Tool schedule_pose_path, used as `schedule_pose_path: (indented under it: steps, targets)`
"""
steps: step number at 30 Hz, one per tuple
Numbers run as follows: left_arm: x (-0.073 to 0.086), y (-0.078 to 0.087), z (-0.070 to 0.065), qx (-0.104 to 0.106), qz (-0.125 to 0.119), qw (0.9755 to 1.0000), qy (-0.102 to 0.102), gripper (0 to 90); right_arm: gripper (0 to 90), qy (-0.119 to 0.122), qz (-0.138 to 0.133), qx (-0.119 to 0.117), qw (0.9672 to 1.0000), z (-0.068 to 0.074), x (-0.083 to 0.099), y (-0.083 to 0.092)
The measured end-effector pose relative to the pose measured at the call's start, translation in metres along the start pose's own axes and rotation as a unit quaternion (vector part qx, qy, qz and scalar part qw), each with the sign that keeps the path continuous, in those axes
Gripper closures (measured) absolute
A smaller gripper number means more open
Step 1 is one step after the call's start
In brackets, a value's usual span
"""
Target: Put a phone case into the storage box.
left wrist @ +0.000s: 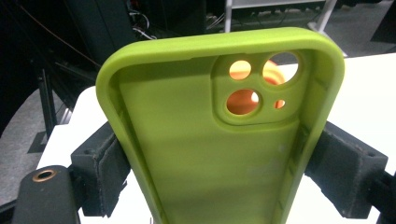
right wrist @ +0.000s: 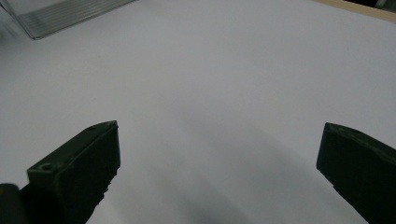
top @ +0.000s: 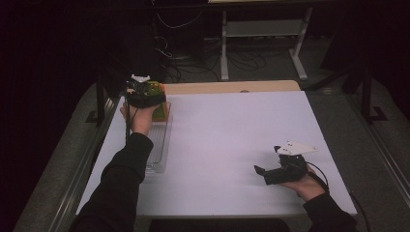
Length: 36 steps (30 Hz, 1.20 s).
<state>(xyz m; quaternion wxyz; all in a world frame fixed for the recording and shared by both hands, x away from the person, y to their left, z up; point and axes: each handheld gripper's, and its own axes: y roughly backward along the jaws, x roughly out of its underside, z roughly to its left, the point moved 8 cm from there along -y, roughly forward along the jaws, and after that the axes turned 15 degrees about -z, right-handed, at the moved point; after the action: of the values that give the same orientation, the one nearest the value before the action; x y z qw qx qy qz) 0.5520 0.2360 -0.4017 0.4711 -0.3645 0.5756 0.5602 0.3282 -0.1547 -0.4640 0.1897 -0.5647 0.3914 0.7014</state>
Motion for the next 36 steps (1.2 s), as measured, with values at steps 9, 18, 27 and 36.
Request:
schedule_pose_path:
  steps: [9,18,27,36]
  targets:
    - [0.013,-0.008,-0.004,-0.007,0.004,1.0000,0.003,14.0,0.0,0.006,-0.004,-0.002,1.0000,0.001,-0.001,0.000]
    - [0.023,-0.011,-0.004,-0.012,0.020,0.9997,-0.006,13.0,0.0,0.007,-0.005,-0.002,1.0000,0.000,0.000,0.001]
    - [0.020,-0.008,-0.004,0.000,0.019,0.9998,0.003,0.0,0.0,0.005,-0.008,-0.003,1.0000,0.001,-0.001,0.001]
    - [0.013,0.009,0.002,0.041,0.033,0.9986,-0.005,0.0,0.0,0.005,-0.008,-0.003,1.0000,0.001,-0.001,0.001]
